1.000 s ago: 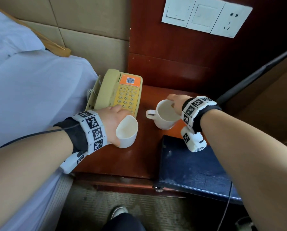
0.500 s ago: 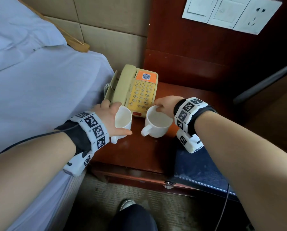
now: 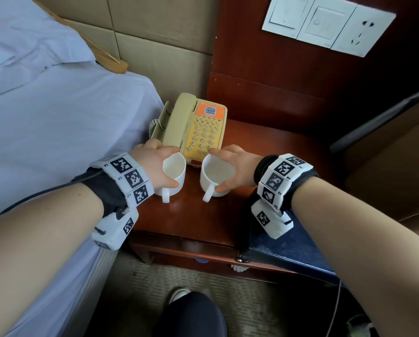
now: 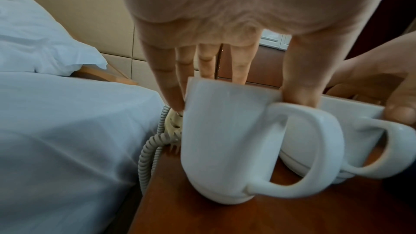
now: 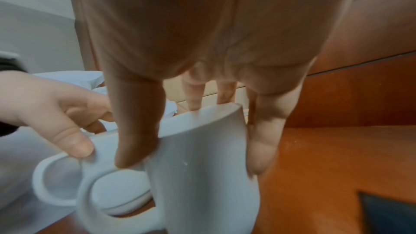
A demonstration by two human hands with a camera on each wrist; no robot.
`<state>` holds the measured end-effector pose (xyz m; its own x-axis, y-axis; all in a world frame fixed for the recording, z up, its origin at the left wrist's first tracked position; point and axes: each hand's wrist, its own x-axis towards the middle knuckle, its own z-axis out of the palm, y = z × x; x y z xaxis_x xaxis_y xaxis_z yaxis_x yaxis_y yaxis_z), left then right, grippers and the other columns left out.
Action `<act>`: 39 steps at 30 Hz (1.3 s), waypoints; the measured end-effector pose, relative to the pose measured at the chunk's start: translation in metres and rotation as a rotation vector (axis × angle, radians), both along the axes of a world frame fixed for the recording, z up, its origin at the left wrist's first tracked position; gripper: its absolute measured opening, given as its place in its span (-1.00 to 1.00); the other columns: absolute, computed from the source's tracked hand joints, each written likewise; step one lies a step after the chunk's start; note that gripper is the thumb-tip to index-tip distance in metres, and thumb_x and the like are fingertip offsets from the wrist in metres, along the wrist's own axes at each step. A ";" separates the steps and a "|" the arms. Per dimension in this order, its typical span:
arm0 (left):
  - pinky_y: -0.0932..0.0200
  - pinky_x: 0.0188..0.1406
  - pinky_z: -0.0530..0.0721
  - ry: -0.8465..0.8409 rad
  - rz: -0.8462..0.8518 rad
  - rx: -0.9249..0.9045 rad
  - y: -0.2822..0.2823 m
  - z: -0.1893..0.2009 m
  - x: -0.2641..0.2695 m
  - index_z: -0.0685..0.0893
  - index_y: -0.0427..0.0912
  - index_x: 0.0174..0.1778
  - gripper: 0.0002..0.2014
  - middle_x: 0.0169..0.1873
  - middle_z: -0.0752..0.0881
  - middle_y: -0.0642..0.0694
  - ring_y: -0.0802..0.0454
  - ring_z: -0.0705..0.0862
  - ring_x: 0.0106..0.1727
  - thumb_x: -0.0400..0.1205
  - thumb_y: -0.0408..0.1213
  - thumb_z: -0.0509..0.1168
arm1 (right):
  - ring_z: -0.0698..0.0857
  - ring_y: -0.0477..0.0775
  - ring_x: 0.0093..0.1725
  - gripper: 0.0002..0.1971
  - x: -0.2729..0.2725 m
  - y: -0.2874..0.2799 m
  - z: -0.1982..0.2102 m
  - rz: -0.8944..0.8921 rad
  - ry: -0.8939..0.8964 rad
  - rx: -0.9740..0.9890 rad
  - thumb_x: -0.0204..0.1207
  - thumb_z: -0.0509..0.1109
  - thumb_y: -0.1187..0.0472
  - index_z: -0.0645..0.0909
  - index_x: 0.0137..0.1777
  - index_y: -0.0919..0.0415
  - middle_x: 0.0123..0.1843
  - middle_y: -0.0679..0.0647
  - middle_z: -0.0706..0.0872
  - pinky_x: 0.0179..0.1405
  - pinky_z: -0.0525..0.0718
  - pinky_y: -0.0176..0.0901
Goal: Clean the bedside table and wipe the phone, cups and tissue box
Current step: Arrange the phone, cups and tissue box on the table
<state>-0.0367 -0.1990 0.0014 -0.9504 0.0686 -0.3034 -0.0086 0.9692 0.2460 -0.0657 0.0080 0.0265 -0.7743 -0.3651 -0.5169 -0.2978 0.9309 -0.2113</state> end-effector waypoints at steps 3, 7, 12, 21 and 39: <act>0.02 0.40 0.39 -0.002 -0.006 -0.020 -0.004 0.000 -0.001 0.16 0.22 0.58 -0.19 0.50 0.25 -0.04 -0.13 0.33 0.47 0.44 0.04 0.42 | 0.24 0.14 0.55 -0.10 0.000 -0.009 -0.005 0.059 -0.027 -0.041 0.42 0.45 -0.08 -0.05 0.63 -0.14 0.60 0.00 0.09 0.49 0.36 0.08; 0.01 0.40 0.39 -0.012 0.013 -0.034 -0.009 0.001 -0.003 0.14 0.21 0.58 -0.17 0.53 0.22 -0.04 -0.14 0.33 0.49 0.44 0.04 0.42 | 0.21 0.16 0.57 -0.11 0.000 -0.025 -0.009 0.114 -0.024 -0.060 0.44 0.44 -0.07 -0.05 0.63 -0.11 0.61 0.04 0.08 0.53 0.30 0.10; -0.01 0.45 0.31 0.011 0.008 -0.085 -0.003 0.005 0.005 0.07 0.15 0.61 -0.20 0.58 0.12 -0.04 -0.14 0.18 0.56 0.51 0.02 0.35 | 0.11 0.16 0.63 -0.10 0.006 -0.019 -0.005 0.099 0.003 -0.050 0.46 0.40 -0.12 -0.12 0.64 -0.11 0.67 0.05 -0.08 0.57 0.22 0.08; 0.04 0.55 0.18 0.165 -0.241 0.122 0.080 0.032 0.037 0.21 0.02 0.58 -0.35 0.56 0.20 -0.04 -0.10 0.20 0.57 0.58 -0.03 0.29 | 0.44 0.11 0.47 -0.42 0.054 0.121 0.033 -0.295 0.207 -0.042 0.58 0.27 -0.06 0.23 0.57 0.00 0.56 0.12 0.33 0.46 0.36 -0.15; 0.08 0.33 0.48 -0.120 0.037 0.233 0.198 0.005 0.031 0.02 -0.15 0.64 -0.25 0.57 0.30 -0.21 -0.21 0.46 0.46 0.64 0.14 0.12 | 0.40 0.20 0.52 -0.13 0.111 0.253 -0.023 -0.876 0.098 -0.225 0.53 0.23 -0.22 -0.13 0.65 0.17 0.61 0.21 0.28 0.45 0.39 -0.14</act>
